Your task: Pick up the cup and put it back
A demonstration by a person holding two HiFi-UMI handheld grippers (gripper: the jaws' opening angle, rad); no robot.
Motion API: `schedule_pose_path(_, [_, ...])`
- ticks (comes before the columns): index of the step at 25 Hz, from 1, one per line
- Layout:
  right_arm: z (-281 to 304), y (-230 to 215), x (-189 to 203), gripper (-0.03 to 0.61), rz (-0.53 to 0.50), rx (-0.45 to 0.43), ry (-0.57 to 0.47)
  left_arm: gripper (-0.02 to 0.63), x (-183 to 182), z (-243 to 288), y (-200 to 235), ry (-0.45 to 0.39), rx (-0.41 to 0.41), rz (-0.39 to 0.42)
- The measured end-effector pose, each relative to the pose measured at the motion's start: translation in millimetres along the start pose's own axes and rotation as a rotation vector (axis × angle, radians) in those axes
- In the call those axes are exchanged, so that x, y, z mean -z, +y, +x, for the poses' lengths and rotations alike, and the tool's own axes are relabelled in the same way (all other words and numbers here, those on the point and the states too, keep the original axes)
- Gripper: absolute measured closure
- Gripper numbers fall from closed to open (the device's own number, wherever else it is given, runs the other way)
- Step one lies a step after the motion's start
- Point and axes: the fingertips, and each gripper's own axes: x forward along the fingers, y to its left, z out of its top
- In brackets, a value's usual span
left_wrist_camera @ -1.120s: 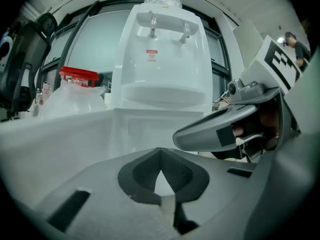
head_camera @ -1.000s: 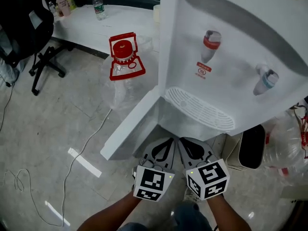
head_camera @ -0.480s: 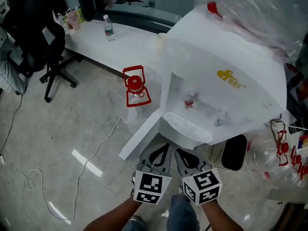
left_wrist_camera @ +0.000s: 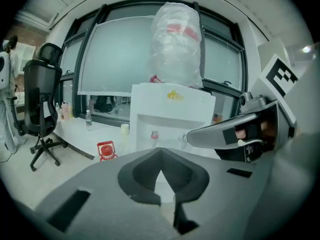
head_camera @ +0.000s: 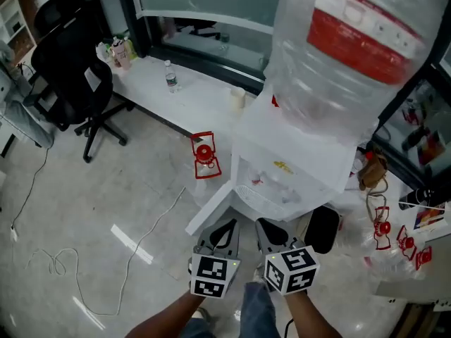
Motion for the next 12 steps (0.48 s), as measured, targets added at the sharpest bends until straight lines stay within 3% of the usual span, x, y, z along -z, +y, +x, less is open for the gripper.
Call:
schedule_pose_path(7, [-50,22,-66,0.557,0.015,0.011,-0.035,0.603,-77,-37,-21,-0.015,-0.004,0.006])
schedule_pose_path(12, [-83,29,-100,0.557,0.015,0.032,-0.061,0.603,-113,-58,-39,-0.020,0.014,0.008])
